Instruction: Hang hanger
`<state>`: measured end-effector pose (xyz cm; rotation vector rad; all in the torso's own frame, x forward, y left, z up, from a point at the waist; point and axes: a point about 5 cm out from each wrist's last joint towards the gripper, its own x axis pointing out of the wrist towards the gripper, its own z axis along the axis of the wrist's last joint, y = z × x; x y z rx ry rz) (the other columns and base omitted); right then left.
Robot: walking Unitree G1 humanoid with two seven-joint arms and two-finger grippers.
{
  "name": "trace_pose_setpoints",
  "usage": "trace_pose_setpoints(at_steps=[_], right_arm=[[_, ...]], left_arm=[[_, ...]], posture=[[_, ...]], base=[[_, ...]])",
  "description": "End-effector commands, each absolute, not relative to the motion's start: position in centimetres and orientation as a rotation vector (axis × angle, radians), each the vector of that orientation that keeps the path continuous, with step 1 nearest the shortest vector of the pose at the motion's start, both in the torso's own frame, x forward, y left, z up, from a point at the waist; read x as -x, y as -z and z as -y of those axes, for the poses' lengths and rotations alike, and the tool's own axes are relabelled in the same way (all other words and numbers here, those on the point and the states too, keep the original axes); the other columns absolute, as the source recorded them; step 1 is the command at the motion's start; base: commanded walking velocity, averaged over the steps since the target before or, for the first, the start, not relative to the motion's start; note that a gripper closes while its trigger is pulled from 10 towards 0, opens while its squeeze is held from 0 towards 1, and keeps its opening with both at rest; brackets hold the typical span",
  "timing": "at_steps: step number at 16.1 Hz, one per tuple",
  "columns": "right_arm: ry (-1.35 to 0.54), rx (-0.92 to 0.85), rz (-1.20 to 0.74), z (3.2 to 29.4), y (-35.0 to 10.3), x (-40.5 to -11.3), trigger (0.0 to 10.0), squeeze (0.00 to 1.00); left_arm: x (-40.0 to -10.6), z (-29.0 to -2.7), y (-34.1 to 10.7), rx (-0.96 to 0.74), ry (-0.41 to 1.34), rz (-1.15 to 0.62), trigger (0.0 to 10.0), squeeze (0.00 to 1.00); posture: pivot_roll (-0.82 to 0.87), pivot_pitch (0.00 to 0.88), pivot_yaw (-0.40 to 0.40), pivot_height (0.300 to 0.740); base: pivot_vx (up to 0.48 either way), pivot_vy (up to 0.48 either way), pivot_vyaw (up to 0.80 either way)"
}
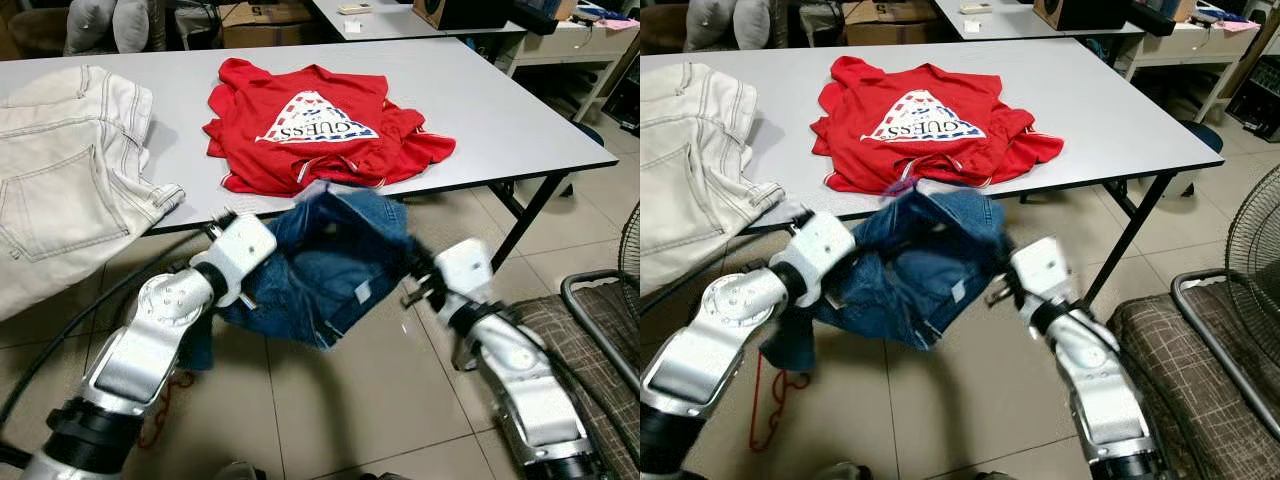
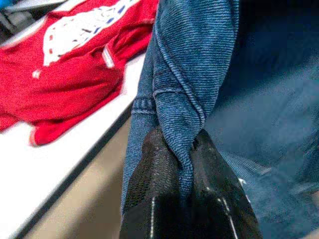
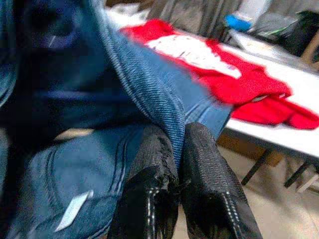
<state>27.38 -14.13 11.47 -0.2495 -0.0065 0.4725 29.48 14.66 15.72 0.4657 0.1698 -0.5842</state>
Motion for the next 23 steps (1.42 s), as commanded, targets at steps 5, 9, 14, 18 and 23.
trace_pose_setpoints(at_steps=[5, 9, 14, 18, 23], right_arm=[[-0.471, 0.283, -0.098, 14.6, -9.3, -27.6, 0.0, 0.00], [-0.453, 0.278, -0.066, 14.9, -10.0, -28.3, 5.1, 0.00], [-0.458, 0.202, 0.071, 15.9, -12.4, -28.1, 10.0, 1.00], [-0.378, 0.116, 0.136, 19.6, -13.6, -27.3, 10.0, 1.00], [-0.345, 0.111, 0.180, 23.3, -15.2, -26.9, 10.0, 1.00]], left_arm=[[-28.9, -13.2, -20.3, -0.239, 0.778, -0.001, 0.0, 0.00], [-27.7, -12.9, -20.7, -0.226, 0.928, -0.012, 0.0, 0.00], [-29.2, -15.0, -20.0, -0.312, 0.812, -0.087, 0.0, 0.00], [-29.8, -16.7, -20.1, -0.327, 0.793, -0.111, 0.0, 0.00], [-30.2, -18.3, -20.0, -0.353, 0.834, -0.150, 0.0, 0.00]], posture=[[0.04, 0.083, -0.018, 0.740], [0.04, 0.077, -0.020, 0.740], [0.04, 0.077, -0.019, 0.740], [0.03, 0.076, -0.013, 0.740], [0.03, 0.070, -0.006, 0.740]], base=[[0.000, 0.000, 0.00], [0.000, 0.000, 0.00], [0.000, 0.000, 0.00], [0.000, 0.000, 0.00], [0.000, 0.000, 0.00]])
